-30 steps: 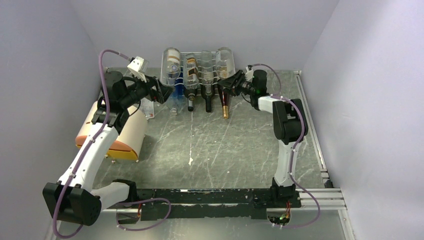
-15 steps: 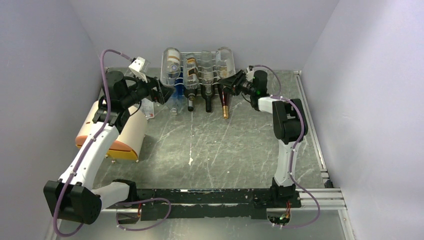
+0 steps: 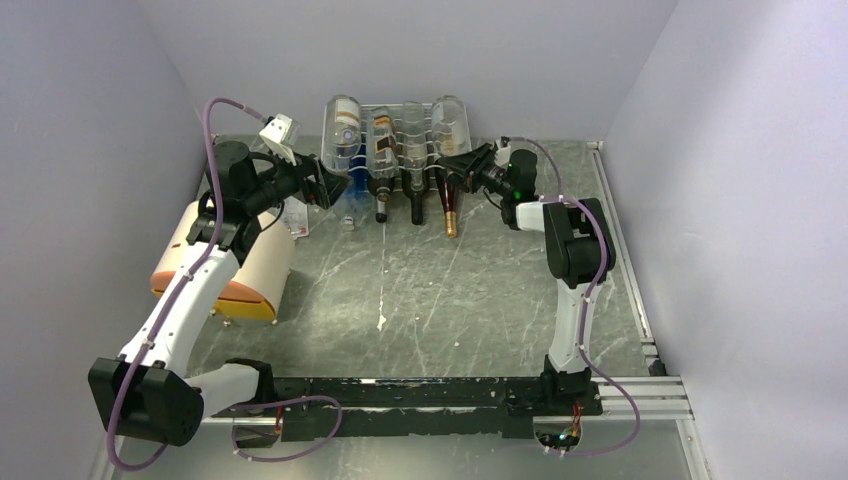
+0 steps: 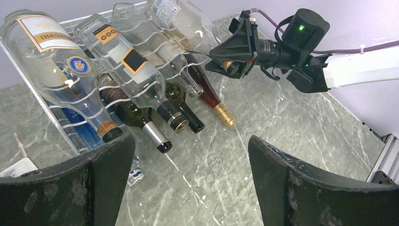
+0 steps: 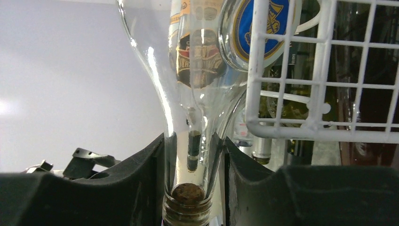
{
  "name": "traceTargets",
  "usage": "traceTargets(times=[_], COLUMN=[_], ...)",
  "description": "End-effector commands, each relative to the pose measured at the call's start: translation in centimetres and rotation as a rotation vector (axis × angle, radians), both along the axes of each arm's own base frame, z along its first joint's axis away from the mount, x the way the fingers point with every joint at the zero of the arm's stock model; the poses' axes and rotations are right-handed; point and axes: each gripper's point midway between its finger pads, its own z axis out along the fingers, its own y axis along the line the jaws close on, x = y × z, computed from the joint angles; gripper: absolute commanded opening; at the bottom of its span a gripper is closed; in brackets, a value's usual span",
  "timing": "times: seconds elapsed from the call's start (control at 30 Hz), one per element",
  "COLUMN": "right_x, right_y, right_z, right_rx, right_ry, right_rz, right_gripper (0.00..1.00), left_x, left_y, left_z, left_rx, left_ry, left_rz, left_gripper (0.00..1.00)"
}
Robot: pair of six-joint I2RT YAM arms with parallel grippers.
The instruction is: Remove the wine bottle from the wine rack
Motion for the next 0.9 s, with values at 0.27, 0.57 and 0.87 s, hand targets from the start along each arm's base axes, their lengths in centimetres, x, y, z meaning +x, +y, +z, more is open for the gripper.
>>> traceTargets(times=[0.27, 0.57, 0.87], right_x=[-0.8, -1.5, -2.0], right_y=[-0.2, -0.1, -0.3], right_z=[10.2, 13.2, 14.9], right_rx=[0.029, 0.046, 0.083], right_ry=[-0.382, -0.448, -0.465], right_rz=[-0.004, 0.009, 0.000], right_gripper=[0.00, 0.00, 0.00], left_x=[0.1, 0.1, 0.2], left_y=[-0.2, -0.2, -0.3], left_z=[0.4, 0.3, 0.2], left_rx=[-0.015, -0.015, -0.016], left_ry=[-0.023, -0.020, -0.015], left_rz=[-0.022, -0.025, -0.028], left_gripper=[0.93, 0.93, 0.93])
